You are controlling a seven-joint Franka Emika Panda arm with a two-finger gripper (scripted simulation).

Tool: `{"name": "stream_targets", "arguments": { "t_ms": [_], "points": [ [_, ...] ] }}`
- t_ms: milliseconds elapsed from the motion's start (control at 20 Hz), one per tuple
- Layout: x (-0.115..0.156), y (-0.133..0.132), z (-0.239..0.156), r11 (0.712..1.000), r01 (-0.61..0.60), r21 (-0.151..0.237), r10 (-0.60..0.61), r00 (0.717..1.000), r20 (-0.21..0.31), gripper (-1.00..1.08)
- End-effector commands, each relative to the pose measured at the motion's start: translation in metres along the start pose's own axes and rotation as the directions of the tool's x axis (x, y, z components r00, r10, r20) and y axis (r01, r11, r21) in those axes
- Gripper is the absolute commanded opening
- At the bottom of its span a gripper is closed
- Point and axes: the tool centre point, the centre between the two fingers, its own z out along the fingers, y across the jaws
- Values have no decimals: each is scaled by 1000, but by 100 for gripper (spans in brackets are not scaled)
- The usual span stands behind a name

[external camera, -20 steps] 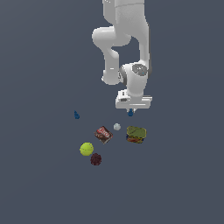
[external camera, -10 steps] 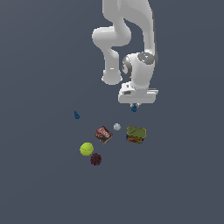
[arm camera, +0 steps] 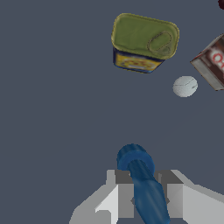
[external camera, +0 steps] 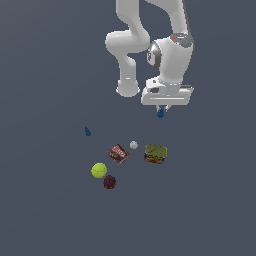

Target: Pick up a designated object from a clutter of objects.

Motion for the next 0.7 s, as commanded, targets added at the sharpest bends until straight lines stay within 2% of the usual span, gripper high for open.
{"name": "stream_targets", "arguments": {
  "t_ms": [0,650],
  "points": [
    [0,-6,-21,1000,0,0,0,1000,1,-100],
    [4,-41,-136,1000,0,-1,0,1000,0,-100]
  ]
}}
